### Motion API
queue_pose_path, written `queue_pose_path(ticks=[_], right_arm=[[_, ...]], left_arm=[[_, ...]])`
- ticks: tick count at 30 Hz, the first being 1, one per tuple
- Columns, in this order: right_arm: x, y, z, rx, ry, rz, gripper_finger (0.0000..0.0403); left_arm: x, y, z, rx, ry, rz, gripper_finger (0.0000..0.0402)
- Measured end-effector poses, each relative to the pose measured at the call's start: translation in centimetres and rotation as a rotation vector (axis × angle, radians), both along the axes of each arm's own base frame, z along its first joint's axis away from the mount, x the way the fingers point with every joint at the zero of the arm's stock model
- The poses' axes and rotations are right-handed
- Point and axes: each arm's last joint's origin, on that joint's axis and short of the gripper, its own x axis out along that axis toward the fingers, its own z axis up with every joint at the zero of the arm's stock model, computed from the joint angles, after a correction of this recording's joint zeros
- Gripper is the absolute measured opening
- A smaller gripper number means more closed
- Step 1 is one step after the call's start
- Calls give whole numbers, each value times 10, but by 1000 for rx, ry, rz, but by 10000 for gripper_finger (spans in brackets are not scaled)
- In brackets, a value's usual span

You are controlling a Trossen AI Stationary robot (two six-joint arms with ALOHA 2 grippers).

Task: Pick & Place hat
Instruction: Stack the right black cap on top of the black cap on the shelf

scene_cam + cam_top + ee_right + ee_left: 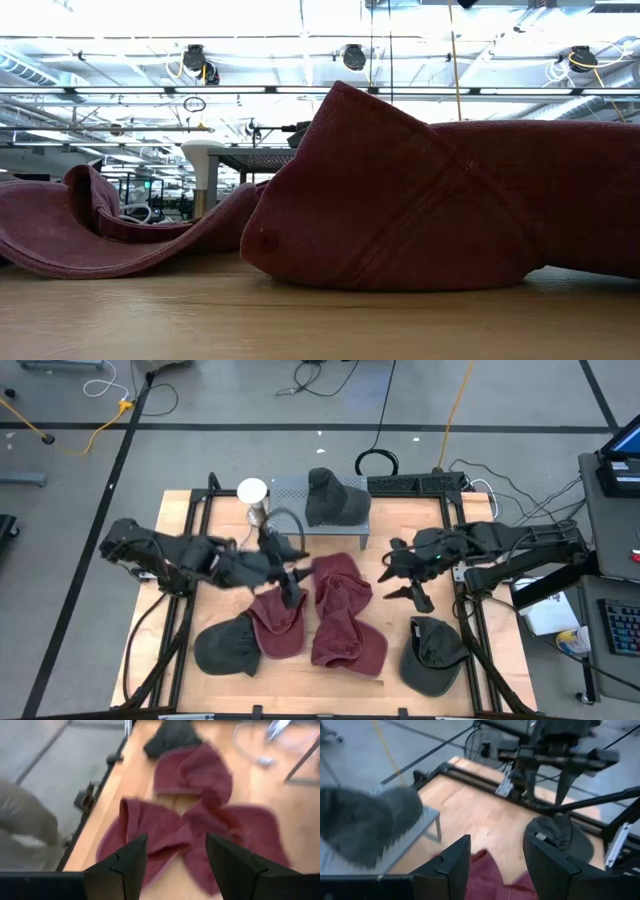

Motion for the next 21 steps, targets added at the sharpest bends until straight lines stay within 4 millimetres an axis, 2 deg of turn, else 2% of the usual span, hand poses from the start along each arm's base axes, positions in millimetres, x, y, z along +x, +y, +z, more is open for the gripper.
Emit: queue_pose_path(ticks=[9, 15, 21], right_arm=[[10, 17, -25, 39, 217, 126, 192], [14, 34, -40, -16, 308, 222, 192], [20, 55, -59, -113, 390, 383, 192]], left_arm=[[-21, -46, -25, -149, -50, 23, 186], [-38, -74, -25, -244, -92, 16, 186], [-49, -92, -26, -323, -103, -15, 186]])
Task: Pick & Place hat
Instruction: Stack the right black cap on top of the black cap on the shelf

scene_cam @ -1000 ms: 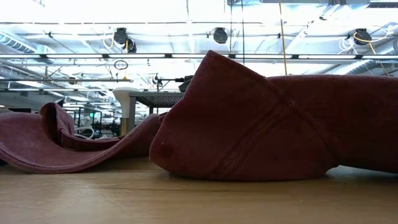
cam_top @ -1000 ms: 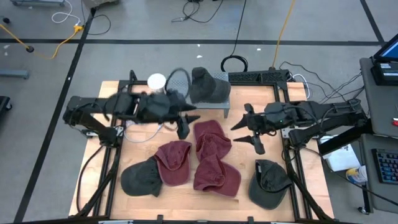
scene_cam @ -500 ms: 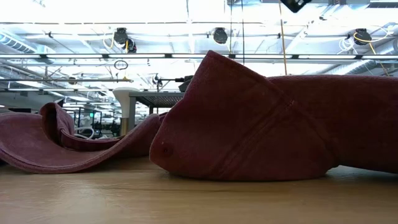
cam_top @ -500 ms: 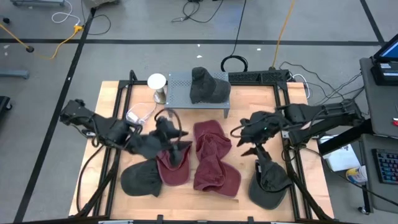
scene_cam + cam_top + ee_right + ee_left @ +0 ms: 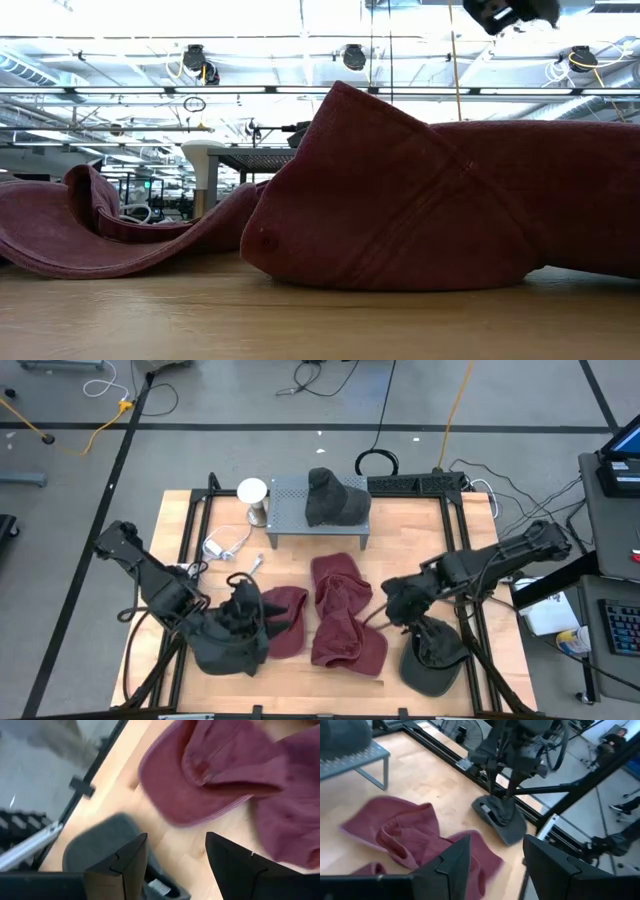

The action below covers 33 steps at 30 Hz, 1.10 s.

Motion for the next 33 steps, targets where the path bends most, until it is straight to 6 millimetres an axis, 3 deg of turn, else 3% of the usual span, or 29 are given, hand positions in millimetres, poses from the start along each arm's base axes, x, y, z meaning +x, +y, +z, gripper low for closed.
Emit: queue_pose_path(ticks=[11, 22, 33], right_arm=[[21, 20, -55, -1, 259, 106, 192], [7, 25, -114, 34, 338, 106, 192], [-6, 22, -144, 110, 400, 68, 192]], left_arm=[[-9, -13, 0, -45, 3, -52, 186], [-9, -13, 0, -31, 3, -54, 186], [-9, -13, 0, -46, 2, -48, 186]])
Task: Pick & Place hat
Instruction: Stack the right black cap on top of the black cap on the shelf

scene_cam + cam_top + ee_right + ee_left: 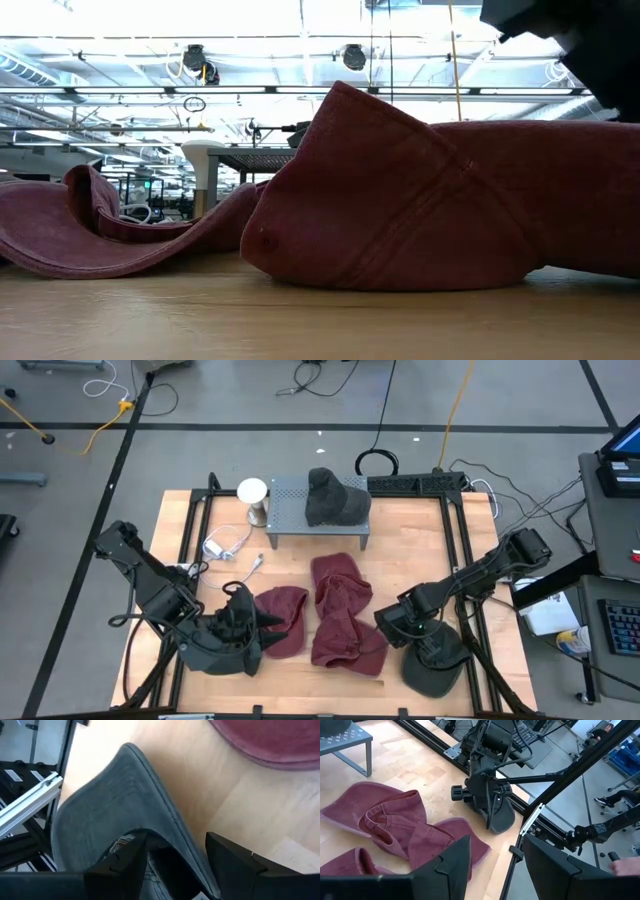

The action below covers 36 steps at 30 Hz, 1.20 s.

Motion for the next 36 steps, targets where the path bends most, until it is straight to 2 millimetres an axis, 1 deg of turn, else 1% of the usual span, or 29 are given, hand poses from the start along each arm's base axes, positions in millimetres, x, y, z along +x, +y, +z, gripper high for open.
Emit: queue_pose_path(ticks=[4, 7, 10, 16, 17, 21, 25, 28, 31, 36], right_arm=[[-1, -1, -2, 0, 1, -2, 186], [-1, 0, -2, -1, 3, -1, 163], [-1, -1, -2, -2, 8, -10, 124], [-1, 0, -1, 9, 35, -39, 23], [-2, 0, -1, 9, 47, -54, 14], [-5, -1, 2, 9, 120, -103, 16], [-11, -3, 18, -19, 215, -160, 8], [-17, -6, 37, -31, 231, -185, 8], [-23, -10, 57, -45, 188, -216, 8], [-32, -17, 94, -77, 13, -272, 7]], left_arm=[[0, -1, 0, -25, 14, -28, 186], [0, -2, -1, -41, 28, -56, 186], [0, -2, -1, -50, 30, -58, 186], [0, -1, -1, -50, 30, -57, 186], [0, -2, -1, -50, 30, -58, 186], [0, -2, -1, -48, 30, -60, 186], [1, -1, -1, -49, 31, -57, 186], [3, 2, -1, -49, 32, -49, 186], [6, 6, -1, -48, 32, -34, 186], [12, 14, -1, -14, 35, -17, 186]])
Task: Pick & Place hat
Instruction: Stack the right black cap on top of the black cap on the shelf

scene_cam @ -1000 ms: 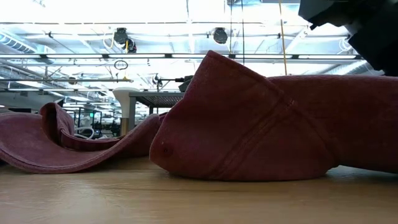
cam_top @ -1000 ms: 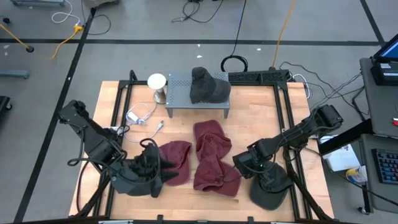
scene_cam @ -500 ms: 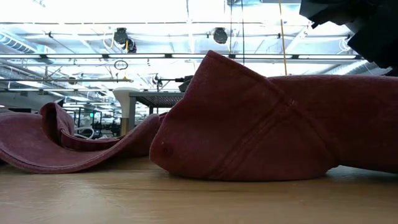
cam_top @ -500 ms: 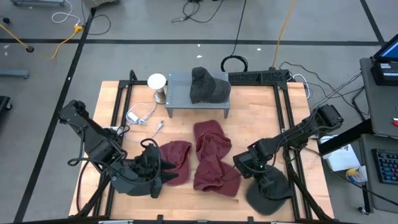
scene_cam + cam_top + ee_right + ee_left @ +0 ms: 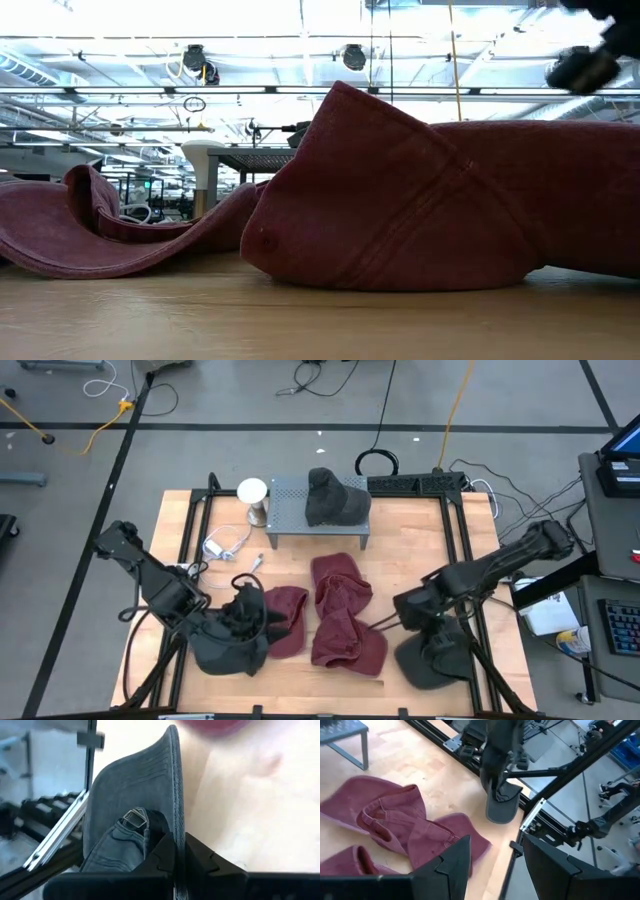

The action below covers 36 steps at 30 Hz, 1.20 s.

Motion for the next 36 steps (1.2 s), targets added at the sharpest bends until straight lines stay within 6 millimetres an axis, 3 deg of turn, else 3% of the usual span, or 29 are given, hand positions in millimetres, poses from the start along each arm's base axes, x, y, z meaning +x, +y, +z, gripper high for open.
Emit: queue_pose_path(ticks=[6, 11, 19, 36], right_arm=[[-13, -10, 39, -81, -226, -47, 6], [-21, -19, 59, -176, -370, -98, 6], [-29, -29, 69, -382, -529, -137, 6], [-13, -34, 89, -776, -881, -79, 9]], left_arm=[[10, 14, 0, 20, 11, 22, 186], [18, 28, -1, -5, 31, 23, 186], [29, 49, -1, -22, 40, 77, 186], [44, 91, -1, -33, 36, 226, 186]])
